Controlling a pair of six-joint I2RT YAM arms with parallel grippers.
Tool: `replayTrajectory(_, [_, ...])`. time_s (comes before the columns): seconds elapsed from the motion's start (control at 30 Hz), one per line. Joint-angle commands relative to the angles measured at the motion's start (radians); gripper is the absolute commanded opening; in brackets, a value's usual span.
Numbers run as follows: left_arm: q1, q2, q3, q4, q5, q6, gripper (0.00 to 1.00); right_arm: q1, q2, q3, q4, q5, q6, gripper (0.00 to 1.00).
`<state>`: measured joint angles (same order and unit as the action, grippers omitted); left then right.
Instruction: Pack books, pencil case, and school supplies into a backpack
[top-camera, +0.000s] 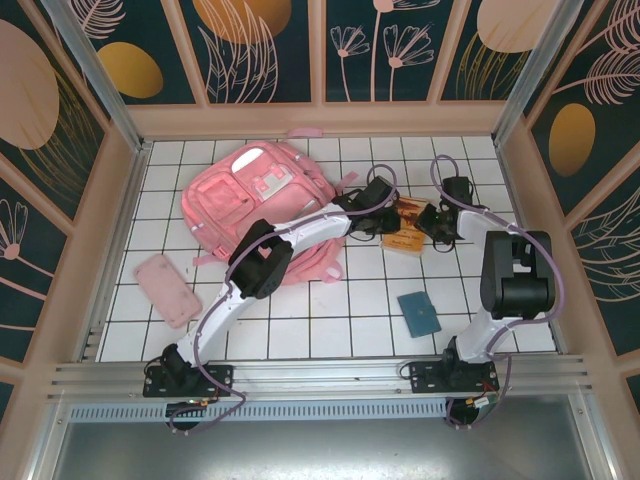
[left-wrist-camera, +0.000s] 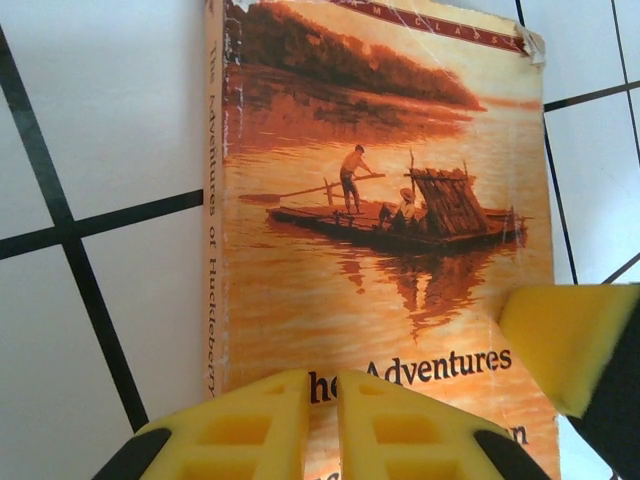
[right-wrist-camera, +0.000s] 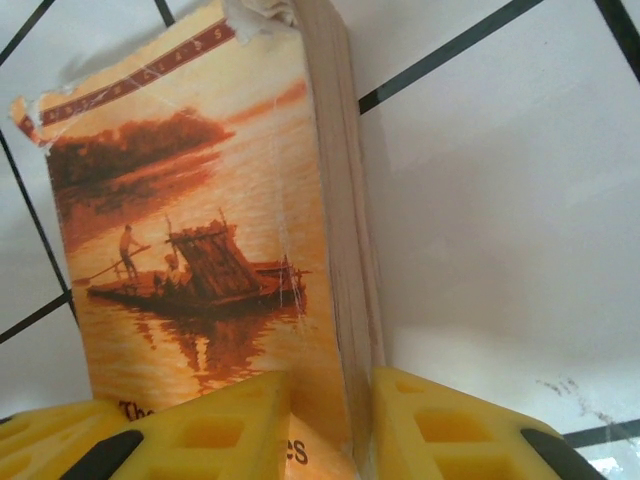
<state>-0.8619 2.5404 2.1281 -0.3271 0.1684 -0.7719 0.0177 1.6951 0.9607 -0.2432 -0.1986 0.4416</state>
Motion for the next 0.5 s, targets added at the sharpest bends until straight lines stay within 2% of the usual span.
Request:
replayTrajectory(0.0, [-0.006, 0.052, -0.007, -0.036, 0.009, 0.002, 0.16, 0.036, -0.061, 0.037, -0.050, -0.092, -0.027, 0.27])
replayTrajectory(0.07, [-0.006, 0.053, -0.011, -0.036, 0.011, 0.003, 0.15, 0.045, -0.071, 0.041, -0.062, -0.077, -0.032, 0.24])
replayTrajectory(0.27, [-0.005, 0.029, 0.002, -0.052, -0.003, 0.029, 0.17, 0.074, -0.097, 0.065, -0.096, 0.033, -0.031, 0.05])
replayTrajectory(0.37, [0.008, -0.037, 0.002, -0.061, -0.015, 0.058, 0.28, 0.075, -0.165, 0.062, -0.081, 0.074, -0.020, 0.00])
replayTrajectory(0.47, [0.034, -0.148, -0.027, -0.057, -0.016, 0.095, 0.40, 0.071, -0.247, 0.056, -0.044, 0.063, -0.025, 0.00])
